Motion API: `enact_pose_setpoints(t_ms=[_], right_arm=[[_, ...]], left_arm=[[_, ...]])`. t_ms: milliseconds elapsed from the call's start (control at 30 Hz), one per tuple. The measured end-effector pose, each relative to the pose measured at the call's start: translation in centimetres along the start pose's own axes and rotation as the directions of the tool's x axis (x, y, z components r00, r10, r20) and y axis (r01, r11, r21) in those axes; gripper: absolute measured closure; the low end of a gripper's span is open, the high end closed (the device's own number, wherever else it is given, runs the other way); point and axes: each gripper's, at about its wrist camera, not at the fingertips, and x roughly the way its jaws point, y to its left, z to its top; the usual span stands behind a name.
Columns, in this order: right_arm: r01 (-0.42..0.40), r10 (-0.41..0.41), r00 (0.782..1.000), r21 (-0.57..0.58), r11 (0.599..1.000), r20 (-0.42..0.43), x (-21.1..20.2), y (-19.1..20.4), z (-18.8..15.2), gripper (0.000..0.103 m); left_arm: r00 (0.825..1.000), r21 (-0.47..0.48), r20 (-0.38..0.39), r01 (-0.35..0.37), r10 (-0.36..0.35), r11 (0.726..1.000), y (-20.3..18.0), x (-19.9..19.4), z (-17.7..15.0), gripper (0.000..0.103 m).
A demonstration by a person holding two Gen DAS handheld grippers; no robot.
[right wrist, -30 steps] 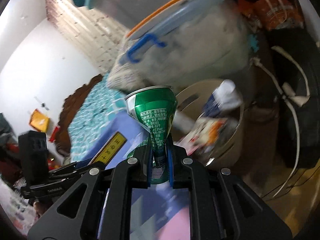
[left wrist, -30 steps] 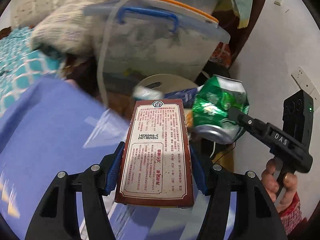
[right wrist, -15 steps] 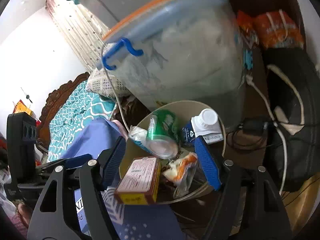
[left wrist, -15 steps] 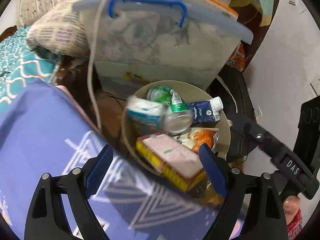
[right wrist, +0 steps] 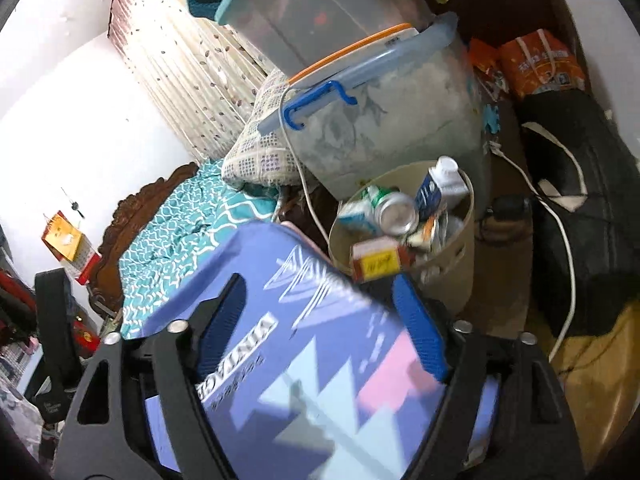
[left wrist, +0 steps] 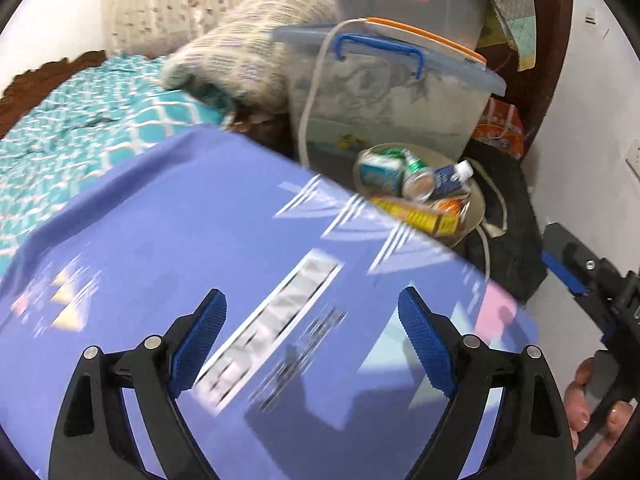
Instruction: Collect trash
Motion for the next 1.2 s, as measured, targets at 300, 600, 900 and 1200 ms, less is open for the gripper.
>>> enact_pose_setpoints(t_ms=[300, 600, 900, 1200], right_arm=[[0.050, -0.056, 0.995, -0.073, 0.996, -0.078, -3.0, 5.9, -5.8, 0.009], [0.087, -0.086, 0.996, -0.121, 0.989, 0.011, -5.7, 11.5, -8.7, 0.003], [0.048, -0.050, 0.999, -0.159, 0.986, -0.012, -6.0, 13.9, -9.9, 0.003], [0.028, -0.029, 1.000, -0.156, 0.987, -0.007, -6.8, 14.4, -10.0, 0.003]], left_arm=[[0.992, -0.038, 0.101, -0.075, 0.079, 0.996, 4.9, -7.5, -6.7, 0.009], [0.988, -0.051, 0.128, -0.079, 0.085, 0.996, 8.2, -11.5, -10.3, 0.008], [0.987, -0.093, 0.125, -0.088, 0.100, 0.992, 9.8, -12.8, -12.2, 0.008], [0.981, -0.099, 0.142, -0.118, 0.132, 0.988, 9.9, -13.6, -12.2, 0.008]])
